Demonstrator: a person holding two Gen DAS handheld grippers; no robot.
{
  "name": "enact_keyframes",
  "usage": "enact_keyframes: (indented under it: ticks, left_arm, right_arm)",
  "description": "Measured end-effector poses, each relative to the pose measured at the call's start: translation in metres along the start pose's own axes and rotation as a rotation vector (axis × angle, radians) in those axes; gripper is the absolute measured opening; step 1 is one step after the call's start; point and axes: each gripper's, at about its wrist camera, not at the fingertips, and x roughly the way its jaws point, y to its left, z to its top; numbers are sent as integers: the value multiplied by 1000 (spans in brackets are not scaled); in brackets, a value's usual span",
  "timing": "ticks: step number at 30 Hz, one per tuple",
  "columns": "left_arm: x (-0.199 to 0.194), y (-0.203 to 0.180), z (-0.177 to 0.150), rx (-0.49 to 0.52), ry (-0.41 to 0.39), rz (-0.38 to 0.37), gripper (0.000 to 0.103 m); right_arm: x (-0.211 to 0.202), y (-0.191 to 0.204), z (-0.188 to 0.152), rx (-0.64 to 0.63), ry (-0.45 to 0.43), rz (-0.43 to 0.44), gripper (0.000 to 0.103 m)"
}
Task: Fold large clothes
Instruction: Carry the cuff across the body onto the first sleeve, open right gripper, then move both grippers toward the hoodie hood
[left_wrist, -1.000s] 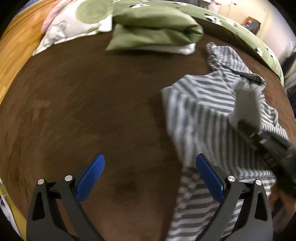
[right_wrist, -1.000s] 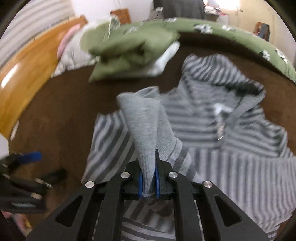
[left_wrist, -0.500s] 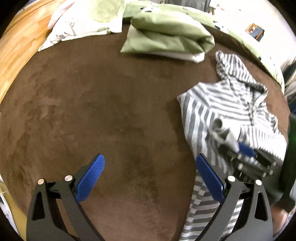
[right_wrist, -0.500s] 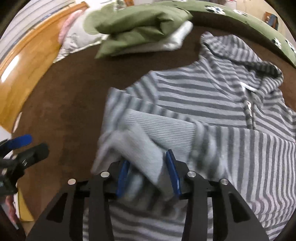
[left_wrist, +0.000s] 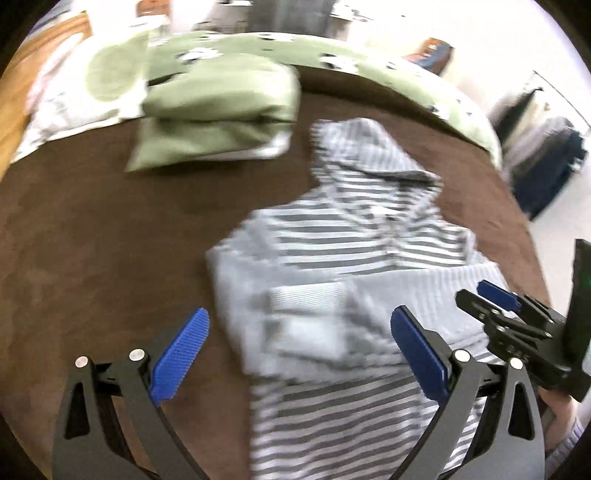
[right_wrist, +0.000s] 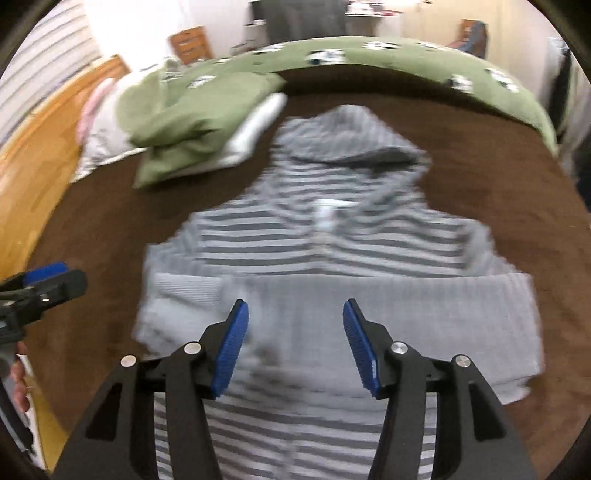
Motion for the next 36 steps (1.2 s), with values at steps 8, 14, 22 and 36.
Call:
enact_keyframes:
  ticks: [8,14,22,36]
  left_arm:
    - [77,-80,7,20,28,-69,96]
    - [124,-73,-12,-4,95,55,96]
    - [140,-46,-44,29,158,117,96]
    - [147,-42,-48,-7,152,142,98]
  right_arm:
    - [27,-95,-13,86,48,-112,56]
    - [55,-130,-32,135,74,-151,64]
    - [78,-132,-49,46,90,-251,77]
    - [96,-150,-47,94,108,-255,96]
